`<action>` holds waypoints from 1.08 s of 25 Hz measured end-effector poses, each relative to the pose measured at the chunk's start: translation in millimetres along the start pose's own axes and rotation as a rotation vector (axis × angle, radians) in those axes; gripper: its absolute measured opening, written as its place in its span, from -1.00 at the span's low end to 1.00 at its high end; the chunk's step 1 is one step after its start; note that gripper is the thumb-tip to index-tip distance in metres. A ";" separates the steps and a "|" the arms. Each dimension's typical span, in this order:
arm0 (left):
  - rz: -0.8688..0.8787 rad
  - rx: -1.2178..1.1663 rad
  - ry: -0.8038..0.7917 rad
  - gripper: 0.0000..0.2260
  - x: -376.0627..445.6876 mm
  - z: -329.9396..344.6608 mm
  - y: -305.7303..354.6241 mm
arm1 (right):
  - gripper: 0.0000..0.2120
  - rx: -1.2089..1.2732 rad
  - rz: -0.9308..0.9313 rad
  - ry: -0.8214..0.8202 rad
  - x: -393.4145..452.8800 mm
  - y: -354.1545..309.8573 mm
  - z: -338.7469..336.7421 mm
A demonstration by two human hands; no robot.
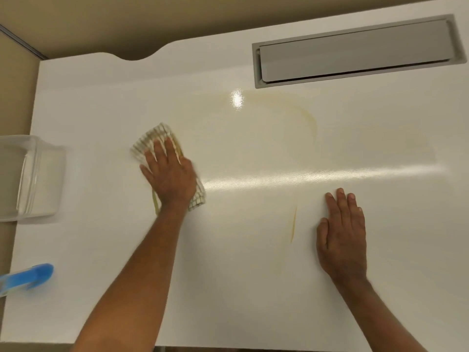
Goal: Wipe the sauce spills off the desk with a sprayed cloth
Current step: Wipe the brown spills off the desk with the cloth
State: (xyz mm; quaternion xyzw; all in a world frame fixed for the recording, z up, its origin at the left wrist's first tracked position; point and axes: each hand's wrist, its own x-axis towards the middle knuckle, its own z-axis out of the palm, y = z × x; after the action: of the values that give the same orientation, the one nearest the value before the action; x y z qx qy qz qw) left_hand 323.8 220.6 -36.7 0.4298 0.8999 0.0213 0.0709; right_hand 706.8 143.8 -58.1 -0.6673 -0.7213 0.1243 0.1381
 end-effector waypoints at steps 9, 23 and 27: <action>0.567 -0.003 -0.116 -0.33 -253.0 33.3 21.4 | -0.44 0.008 0.004 -0.013 -0.1 -1.4 -3.0; 0.958 0.053 -0.188 -0.40 -76.1 27.4 221.0 | -0.45 0.054 0.020 -0.025 -1.3 -0.7 -5.0; 0.792 0.015 -0.178 -0.40 -14.3 19.0 239.0 | -0.45 0.062 0.008 -0.013 -1.0 2.1 -2.6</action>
State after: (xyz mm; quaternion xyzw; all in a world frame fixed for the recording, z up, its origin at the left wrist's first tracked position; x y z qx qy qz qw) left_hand 519.5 359.6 -30.1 0.7439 0.6552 0.0030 0.1314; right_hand 709.8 142.9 -56.4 -0.6649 -0.7152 0.1513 0.1536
